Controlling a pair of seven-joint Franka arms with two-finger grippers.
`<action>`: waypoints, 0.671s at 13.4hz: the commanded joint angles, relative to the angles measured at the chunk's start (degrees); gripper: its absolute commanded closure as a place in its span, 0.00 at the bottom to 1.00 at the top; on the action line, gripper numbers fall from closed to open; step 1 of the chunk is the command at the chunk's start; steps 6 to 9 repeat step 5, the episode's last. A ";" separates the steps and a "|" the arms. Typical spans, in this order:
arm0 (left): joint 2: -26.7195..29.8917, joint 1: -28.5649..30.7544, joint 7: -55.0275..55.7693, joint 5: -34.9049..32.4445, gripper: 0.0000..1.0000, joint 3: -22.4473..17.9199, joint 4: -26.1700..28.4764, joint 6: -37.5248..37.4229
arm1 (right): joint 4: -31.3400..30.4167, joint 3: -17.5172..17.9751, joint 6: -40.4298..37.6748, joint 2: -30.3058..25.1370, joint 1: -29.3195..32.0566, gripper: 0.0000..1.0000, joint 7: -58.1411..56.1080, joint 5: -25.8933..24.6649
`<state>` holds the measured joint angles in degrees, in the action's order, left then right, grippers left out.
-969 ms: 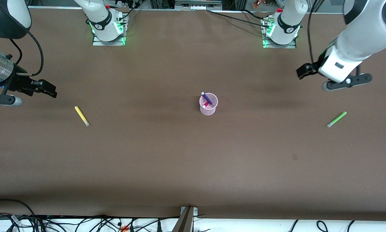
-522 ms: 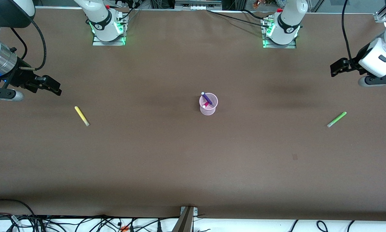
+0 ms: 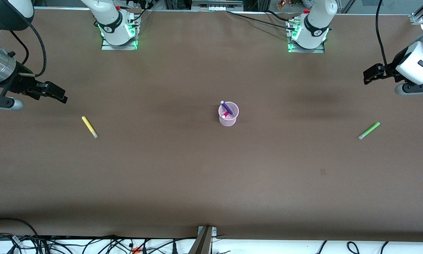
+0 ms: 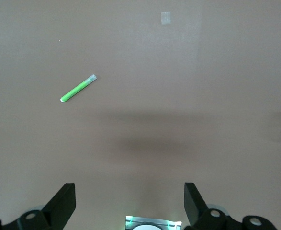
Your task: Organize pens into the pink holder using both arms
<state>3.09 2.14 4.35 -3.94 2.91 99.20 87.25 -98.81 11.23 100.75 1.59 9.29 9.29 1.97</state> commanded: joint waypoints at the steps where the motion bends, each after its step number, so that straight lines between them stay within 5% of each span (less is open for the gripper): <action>1: -0.10 0.49 -0.22 2.35 0.00 0.25 -0.76 0.11 | -0.42 -0.77 0.59 -0.27 -0.85 0.00 -0.50 0.23; 9: -0.19 1.02 -0.22 2.71 0.00 0.25 -0.85 0.72 | -0.33 -0.94 0.42 -0.36 -0.77 0.00 -4.18 0.23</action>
